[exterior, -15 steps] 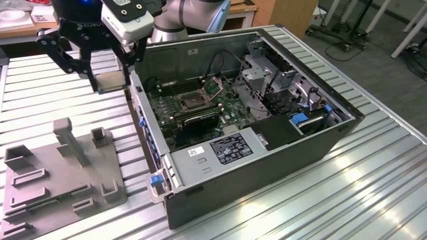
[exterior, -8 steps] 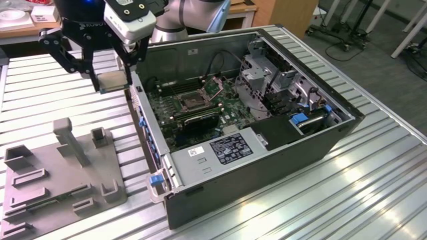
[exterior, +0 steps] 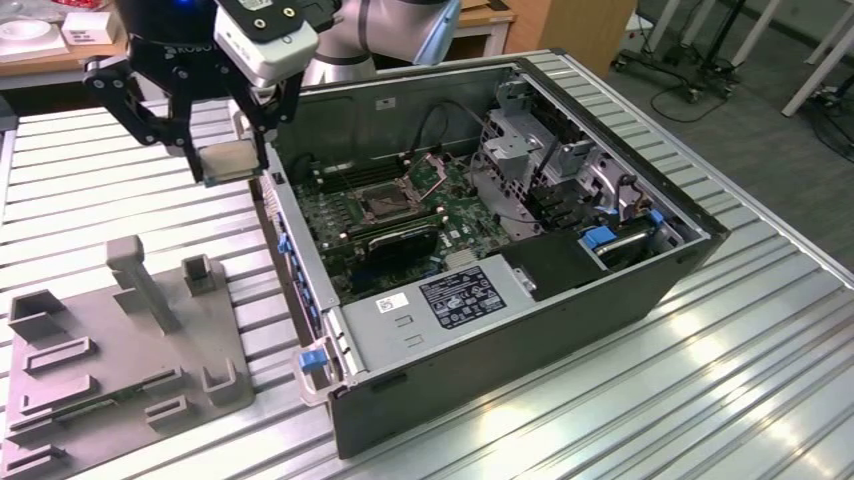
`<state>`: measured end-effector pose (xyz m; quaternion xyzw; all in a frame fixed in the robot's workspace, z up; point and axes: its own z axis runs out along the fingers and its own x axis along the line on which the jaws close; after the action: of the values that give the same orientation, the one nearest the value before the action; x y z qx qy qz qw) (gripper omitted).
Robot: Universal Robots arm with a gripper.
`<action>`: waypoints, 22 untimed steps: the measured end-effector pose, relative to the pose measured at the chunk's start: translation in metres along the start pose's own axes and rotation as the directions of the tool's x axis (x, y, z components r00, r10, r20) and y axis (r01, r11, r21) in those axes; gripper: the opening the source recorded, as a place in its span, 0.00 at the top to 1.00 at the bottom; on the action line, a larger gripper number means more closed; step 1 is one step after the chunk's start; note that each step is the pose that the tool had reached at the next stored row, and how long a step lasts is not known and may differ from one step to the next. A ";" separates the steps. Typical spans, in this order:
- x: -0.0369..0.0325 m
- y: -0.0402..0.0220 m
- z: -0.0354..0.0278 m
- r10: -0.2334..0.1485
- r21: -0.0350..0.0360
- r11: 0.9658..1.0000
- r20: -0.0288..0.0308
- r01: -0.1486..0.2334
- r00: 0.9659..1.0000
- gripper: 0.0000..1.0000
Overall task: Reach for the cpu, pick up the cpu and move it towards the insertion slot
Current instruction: 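Pick up the cpu and move it towards the insertion slot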
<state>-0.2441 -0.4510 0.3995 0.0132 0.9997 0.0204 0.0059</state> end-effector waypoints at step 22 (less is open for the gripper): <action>-0.0116 0.0003 0.0002 0.000 0.000 1.000 0.000 0.000 1.000 0.45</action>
<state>-0.2326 -0.4510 0.3994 0.0132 0.9997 0.0204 0.0059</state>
